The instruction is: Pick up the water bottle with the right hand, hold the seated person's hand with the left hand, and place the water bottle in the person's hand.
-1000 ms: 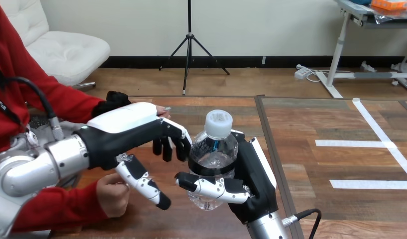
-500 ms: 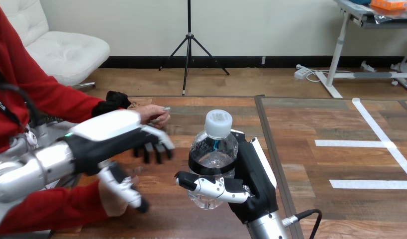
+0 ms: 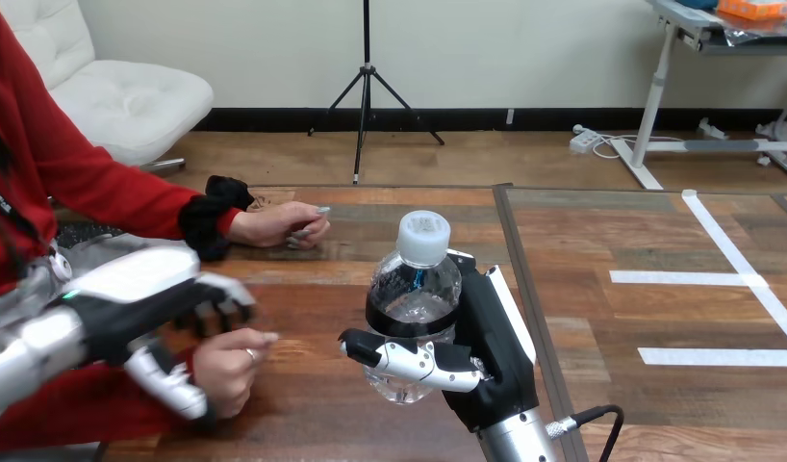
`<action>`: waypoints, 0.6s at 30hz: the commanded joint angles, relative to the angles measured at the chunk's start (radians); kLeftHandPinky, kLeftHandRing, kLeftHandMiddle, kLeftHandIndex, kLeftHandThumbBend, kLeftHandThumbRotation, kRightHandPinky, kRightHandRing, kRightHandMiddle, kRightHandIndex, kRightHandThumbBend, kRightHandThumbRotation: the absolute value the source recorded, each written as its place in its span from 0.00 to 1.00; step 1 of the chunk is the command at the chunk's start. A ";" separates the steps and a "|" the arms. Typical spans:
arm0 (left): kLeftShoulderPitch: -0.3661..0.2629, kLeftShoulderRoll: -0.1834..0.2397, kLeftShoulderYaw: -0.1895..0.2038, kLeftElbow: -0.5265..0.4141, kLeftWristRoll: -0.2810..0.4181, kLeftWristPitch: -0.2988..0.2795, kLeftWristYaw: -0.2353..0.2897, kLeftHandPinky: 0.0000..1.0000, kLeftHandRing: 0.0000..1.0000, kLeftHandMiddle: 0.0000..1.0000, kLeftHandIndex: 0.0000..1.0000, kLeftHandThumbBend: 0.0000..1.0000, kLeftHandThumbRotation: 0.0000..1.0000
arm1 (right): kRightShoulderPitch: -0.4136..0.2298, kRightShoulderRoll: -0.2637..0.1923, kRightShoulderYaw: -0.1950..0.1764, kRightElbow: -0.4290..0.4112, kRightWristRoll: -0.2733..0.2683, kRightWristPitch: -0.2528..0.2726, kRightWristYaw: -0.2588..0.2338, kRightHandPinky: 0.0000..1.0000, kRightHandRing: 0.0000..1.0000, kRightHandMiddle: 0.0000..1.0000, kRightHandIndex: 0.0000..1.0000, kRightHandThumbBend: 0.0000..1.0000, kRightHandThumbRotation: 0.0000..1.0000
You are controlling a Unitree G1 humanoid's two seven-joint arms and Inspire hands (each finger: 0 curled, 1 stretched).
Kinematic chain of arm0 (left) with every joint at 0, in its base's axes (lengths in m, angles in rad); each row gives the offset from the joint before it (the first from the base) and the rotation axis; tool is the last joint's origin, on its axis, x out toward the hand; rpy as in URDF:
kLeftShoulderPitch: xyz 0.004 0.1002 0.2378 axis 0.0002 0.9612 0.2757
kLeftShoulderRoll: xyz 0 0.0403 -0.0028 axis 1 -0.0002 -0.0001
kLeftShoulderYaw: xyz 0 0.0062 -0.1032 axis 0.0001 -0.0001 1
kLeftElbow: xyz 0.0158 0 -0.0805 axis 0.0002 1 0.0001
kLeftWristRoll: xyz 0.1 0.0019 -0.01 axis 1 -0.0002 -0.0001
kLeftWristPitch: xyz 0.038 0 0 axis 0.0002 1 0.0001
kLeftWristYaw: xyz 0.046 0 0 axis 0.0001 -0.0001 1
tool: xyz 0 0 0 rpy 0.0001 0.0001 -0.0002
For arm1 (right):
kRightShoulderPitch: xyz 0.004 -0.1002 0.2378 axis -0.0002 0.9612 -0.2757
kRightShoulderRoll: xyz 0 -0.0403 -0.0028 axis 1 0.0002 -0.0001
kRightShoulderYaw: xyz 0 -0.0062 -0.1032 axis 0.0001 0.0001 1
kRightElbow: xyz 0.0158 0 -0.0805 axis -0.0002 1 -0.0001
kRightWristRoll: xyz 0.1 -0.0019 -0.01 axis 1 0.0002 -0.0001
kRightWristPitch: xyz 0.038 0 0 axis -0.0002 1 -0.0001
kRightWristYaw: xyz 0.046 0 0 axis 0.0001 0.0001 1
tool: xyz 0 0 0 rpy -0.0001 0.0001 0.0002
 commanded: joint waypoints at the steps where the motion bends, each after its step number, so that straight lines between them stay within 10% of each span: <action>1: -0.181 0.037 -0.037 0.192 0.103 -0.029 0.179 0.66 0.69 0.73 0.79 1.00 0.34 | -0.154 0.252 0.002 -0.063 0.007 -0.040 -0.023 0.19 0.24 0.27 0.29 0.71 0.00; 18: -0.237 0.013 -0.111 0.328 0.228 0.025 0.300 0.71 0.73 0.78 0.85 1.00 0.40 | -0.144 0.244 0.008 -0.086 -0.004 -0.035 -0.036 0.19 0.24 0.28 0.29 0.72 0.00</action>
